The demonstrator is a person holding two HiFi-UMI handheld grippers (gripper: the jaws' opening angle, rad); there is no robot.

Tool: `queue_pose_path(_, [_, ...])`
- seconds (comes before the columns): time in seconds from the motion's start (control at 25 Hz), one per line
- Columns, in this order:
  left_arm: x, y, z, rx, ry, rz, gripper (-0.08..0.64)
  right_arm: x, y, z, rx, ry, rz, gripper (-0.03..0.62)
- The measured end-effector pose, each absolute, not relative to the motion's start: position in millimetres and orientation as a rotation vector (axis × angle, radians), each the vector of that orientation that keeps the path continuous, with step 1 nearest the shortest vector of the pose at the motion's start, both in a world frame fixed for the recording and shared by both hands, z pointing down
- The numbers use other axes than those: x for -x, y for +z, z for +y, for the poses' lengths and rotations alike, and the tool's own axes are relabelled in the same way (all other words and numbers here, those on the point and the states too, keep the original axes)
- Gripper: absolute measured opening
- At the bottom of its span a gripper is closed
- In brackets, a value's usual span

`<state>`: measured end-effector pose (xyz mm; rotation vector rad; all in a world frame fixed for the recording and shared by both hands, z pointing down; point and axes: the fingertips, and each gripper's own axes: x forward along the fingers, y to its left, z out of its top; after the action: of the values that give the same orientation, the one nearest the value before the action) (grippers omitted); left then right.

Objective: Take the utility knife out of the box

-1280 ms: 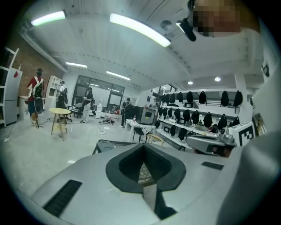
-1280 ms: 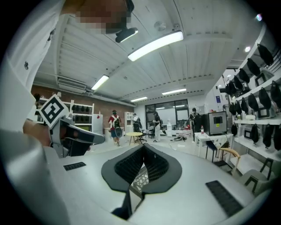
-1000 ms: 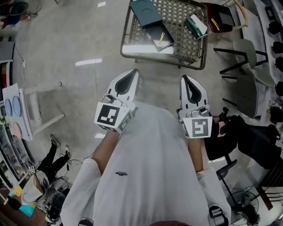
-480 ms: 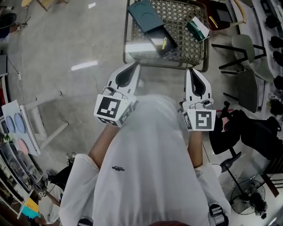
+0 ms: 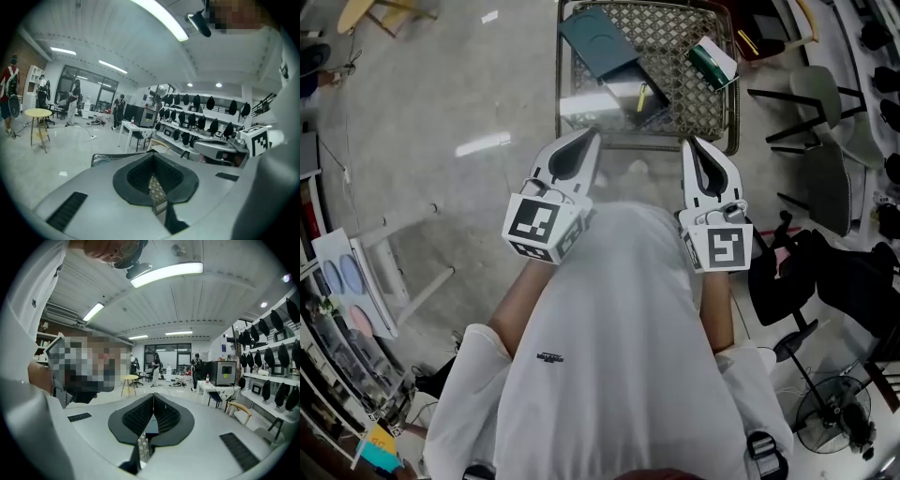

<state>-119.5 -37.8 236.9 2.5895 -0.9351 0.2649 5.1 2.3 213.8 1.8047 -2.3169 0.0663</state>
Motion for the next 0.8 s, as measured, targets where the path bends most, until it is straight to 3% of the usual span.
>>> queue_pose_path(0.8, [16, 328, -81, -2.468, 0.493, -0.87, 0.001, -66, 282, -41, -1.706, 0.244, -2.327, 0.0])
